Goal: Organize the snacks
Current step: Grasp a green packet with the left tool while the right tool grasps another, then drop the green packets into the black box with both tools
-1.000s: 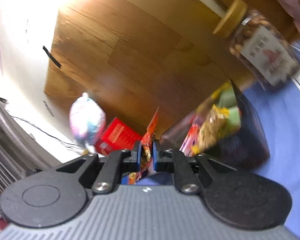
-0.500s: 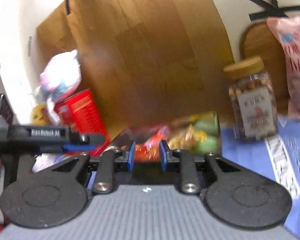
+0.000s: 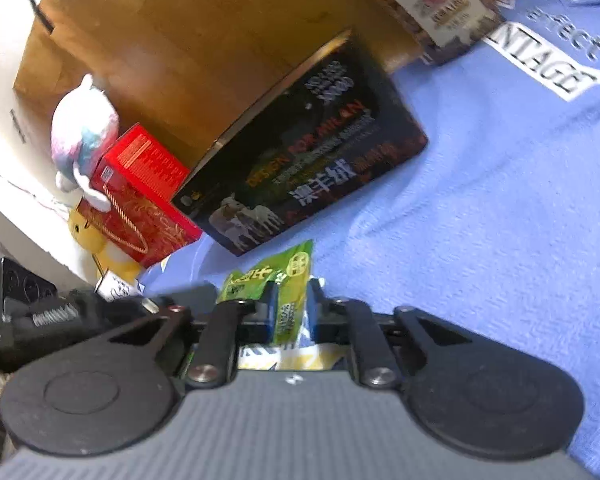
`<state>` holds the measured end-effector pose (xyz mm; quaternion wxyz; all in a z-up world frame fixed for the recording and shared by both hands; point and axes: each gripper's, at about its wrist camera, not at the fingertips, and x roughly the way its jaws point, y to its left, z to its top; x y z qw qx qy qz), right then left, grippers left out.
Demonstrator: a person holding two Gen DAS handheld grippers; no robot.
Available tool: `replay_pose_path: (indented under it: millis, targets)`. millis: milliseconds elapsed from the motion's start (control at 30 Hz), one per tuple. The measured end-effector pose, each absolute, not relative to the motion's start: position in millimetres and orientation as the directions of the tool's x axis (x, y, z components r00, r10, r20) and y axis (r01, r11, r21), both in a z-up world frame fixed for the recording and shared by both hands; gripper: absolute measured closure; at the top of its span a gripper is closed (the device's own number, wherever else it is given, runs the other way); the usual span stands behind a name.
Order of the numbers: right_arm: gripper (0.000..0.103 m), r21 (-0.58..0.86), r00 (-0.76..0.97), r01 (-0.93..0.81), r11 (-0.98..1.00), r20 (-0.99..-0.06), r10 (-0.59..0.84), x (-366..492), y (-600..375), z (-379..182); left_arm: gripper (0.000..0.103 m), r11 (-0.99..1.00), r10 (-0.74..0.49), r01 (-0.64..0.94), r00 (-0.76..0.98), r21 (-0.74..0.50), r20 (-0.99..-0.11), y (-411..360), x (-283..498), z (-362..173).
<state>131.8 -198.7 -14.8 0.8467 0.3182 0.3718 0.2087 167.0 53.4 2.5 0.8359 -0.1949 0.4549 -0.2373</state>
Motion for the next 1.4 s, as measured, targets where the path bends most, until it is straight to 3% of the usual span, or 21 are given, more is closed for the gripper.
replay_pose_path:
  millis: [33, 167, 267, 333, 567, 733, 800, 867, 933, 1000, 1200, 1267, 1300, 1333, 1400]
  targets:
    - [0.096, 0.697, 0.637, -0.107, 0.709, -0.499, 0.588, 133.2, -196.9, -13.7, 0.083, 0.814, -0.572, 0.224, 0.468, -0.536, -0.673, 48.4, 167.6, 1.5]
    - [0.095, 0.702, 0.635, -0.113, 0.703, -0.493, 0.595, 129.8, -200.2, -11.5, 0.085, 0.807, -0.575, 0.208, 0.488, -0.553, -0.656, 43.8, 164.4, 0.7]
    - [0.086, 0.734, 0.669, -0.122, 0.668, -0.436, 0.602, 120.2, -210.6, -10.1, 0.086, 0.780, -0.608, 0.212, 0.482, -0.589, -0.631, 47.6, 161.8, 2.6]
    - [0.073, 0.785, 0.700, -0.111, 0.610, -0.374, 0.608, 115.5, -223.1, -12.8, 0.087, 0.740, -0.650, 0.213, 0.469, -0.638, -0.597, 53.6, 161.2, 4.0]
    - [0.065, 0.923, 0.701, -0.079, 0.375, -0.216, 0.680, 117.4, -250.4, -30.9, 0.087, 0.646, -0.720, 0.197, 0.480, -0.738, -0.501, 78.1, 158.0, 12.3]
    - [0.060, 0.907, 0.667, -0.107, 0.406, -0.237, 0.706, 118.3, -241.4, -23.9, 0.087, 0.587, -0.765, 0.231, 0.471, -0.776, -0.439, 76.0, 156.7, 20.3]
    - [0.060, 0.917, 0.642, -0.125, 0.380, -0.217, 0.736, 117.5, -235.2, -23.0, 0.087, 0.590, -0.765, 0.248, 0.475, -0.768, -0.435, 71.7, 156.1, 25.0]
    - [0.067, 0.925, 0.629, -0.146, 0.350, -0.187, 0.754, 117.8, -231.5, -19.9, 0.087, 0.617, -0.749, 0.265, 0.488, -0.741, -0.449, 67.1, 157.5, 31.4]
    - [0.086, 0.906, 0.638, -0.162, 0.390, -0.206, 0.742, 121.1, -229.2, -11.0, 0.087, 0.633, -0.738, 0.291, 0.508, -0.718, -0.444, 66.2, 162.3, 42.3]
    - [0.095, 0.898, 0.644, -0.186, 0.399, -0.195, 0.740, 129.0, -227.6, -0.9, 0.087, 0.626, -0.741, 0.306, 0.520, -0.717, -0.425, 68.9, 170.4, 54.7]
    - [0.095, 0.821, 0.700, -0.244, 0.517, -0.219, 0.679, 173.0, -214.3, 45.1, 0.087, 0.654, -0.710, 0.340, 0.584, -0.676, -0.392, 66.5, 215.9, 92.4]
    - [0.093, 0.756, 0.742, -0.238, 0.609, -0.263, 0.617, 188.6, -207.3, 54.7, 0.080, 0.716, -0.657, 0.312, 0.605, -0.625, -0.450, 60.2, 237.0, 93.3]
    - [0.090, 0.693, 0.768, -0.228, 0.684, -0.303, 0.564, 194.4, -202.4, 58.8, 0.066, 0.768, -0.601, 0.277, 0.623, -0.577, -0.501, 55.8, 246.7, 90.2]
    - [0.089, 0.627, 0.789, -0.213, 0.749, -0.342, 0.511, 198.1, -198.0, 60.6, 0.060, 0.829, -0.523, 0.231, 0.644, -0.510, -0.558, 50.7, 254.7, 85.5]
    - [0.089, 0.527, 0.813, -0.200, 0.826, -0.381, 0.440, 199.5, -194.1, 61.0, 0.060, 0.914, -0.386, 0.183, 0.669, -0.363, -0.636, 41.4, 262.4, 77.9]
